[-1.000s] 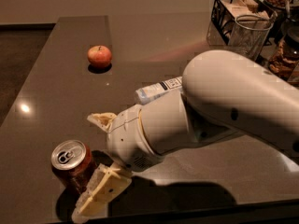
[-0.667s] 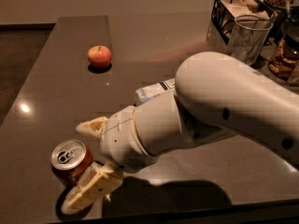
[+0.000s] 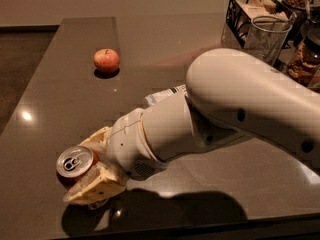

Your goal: Knock coke can over

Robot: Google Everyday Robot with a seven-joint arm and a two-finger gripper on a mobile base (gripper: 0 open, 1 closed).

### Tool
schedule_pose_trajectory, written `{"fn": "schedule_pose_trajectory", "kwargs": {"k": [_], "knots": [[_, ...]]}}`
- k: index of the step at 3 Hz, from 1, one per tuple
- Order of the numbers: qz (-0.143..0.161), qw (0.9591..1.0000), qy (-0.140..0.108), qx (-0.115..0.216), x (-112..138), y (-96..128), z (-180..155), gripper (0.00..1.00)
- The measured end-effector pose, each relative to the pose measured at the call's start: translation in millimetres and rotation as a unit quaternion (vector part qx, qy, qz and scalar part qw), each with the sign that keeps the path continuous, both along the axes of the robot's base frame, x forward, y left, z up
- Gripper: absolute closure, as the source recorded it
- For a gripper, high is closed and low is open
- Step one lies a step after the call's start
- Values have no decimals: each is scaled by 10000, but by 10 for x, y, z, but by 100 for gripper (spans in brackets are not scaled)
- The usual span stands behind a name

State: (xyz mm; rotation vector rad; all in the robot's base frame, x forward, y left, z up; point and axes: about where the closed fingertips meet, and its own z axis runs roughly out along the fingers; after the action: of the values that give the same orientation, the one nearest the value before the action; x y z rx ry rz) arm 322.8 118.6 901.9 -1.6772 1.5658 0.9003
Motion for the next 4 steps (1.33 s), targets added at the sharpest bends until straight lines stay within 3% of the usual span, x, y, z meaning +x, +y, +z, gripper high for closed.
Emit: {"fn": "schedule_pose_trajectory", "kwargs": {"k": [1,2,3,4], "knots": [[-172,9992,-23,-362,193,-113,100,88],[-366,9948,-34,-952,417,-248,177,100],[-563,9844,11,-1668,582,-362,188,100],[-704,9678,-17,-2417,729,-454,103,84]]}}
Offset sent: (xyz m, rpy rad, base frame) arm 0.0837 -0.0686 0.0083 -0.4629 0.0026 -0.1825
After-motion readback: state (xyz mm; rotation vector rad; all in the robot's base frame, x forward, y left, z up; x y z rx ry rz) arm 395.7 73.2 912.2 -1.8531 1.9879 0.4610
